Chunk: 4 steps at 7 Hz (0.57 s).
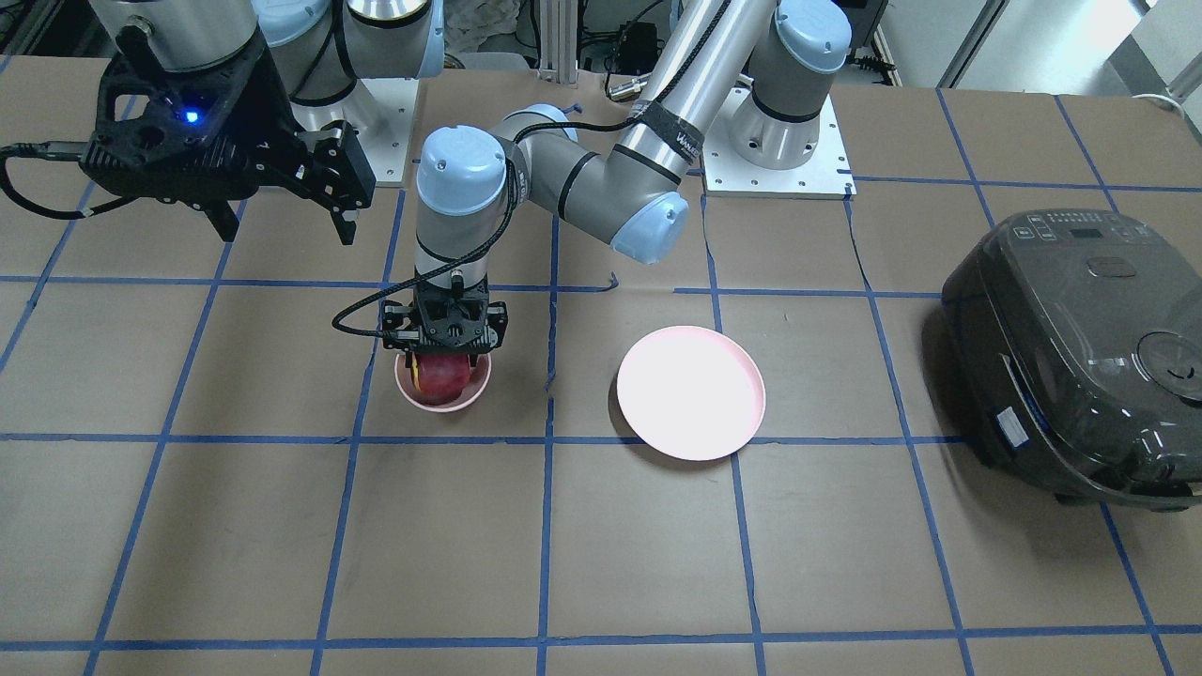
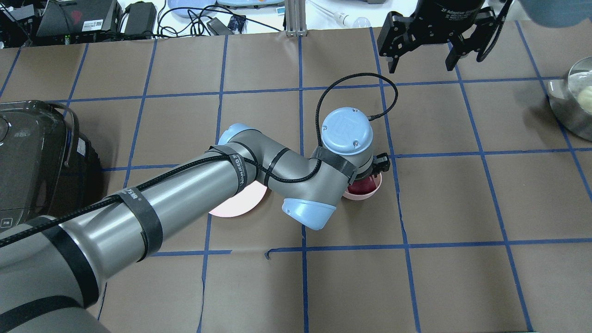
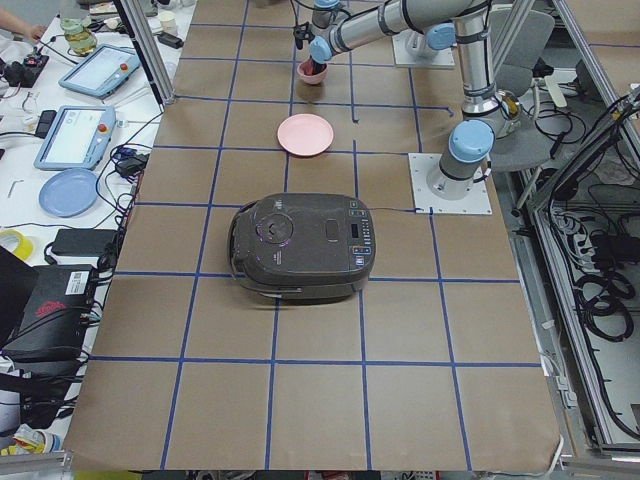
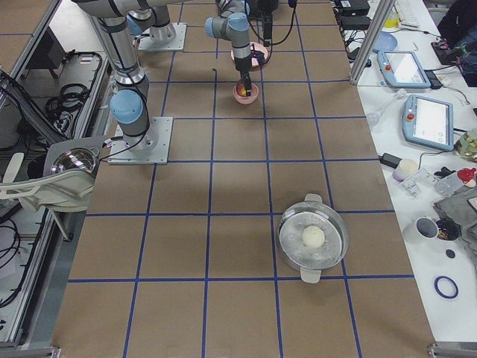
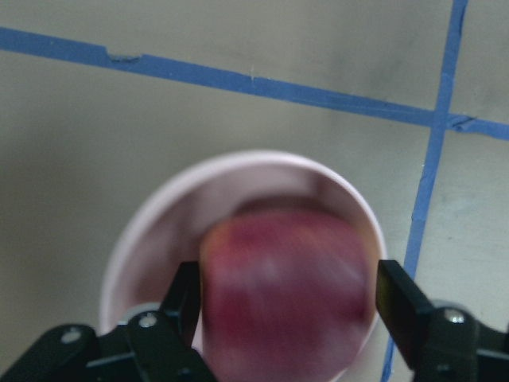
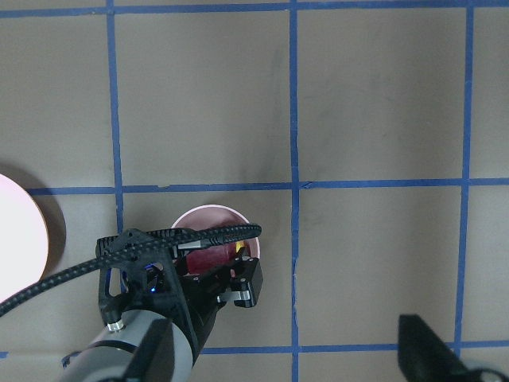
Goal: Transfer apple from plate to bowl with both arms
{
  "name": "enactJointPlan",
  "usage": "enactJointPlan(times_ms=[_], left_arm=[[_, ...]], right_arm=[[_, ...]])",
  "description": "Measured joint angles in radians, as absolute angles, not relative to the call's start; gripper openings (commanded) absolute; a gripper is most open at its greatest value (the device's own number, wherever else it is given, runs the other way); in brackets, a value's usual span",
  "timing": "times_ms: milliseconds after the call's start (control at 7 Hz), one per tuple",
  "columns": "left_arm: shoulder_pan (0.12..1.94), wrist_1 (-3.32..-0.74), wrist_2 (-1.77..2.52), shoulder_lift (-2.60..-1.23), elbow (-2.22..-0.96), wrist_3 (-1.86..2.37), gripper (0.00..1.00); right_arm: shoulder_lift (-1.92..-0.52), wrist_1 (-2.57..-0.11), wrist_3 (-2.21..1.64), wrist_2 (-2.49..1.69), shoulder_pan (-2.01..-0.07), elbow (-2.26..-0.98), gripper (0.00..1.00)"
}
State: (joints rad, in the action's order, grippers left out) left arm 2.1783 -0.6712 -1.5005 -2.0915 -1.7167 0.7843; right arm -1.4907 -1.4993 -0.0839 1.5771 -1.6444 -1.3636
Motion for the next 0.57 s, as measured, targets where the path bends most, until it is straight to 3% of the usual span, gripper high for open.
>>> enactJointPlan(times_ms=[571], left_arm=[[2.156,-0.7,-1.522,-2.037,-1.727,0.737,1.0]], right_arm=[[-1.491,-1.502,-0.089,1.587,-1.645,-1.363,1.0]])
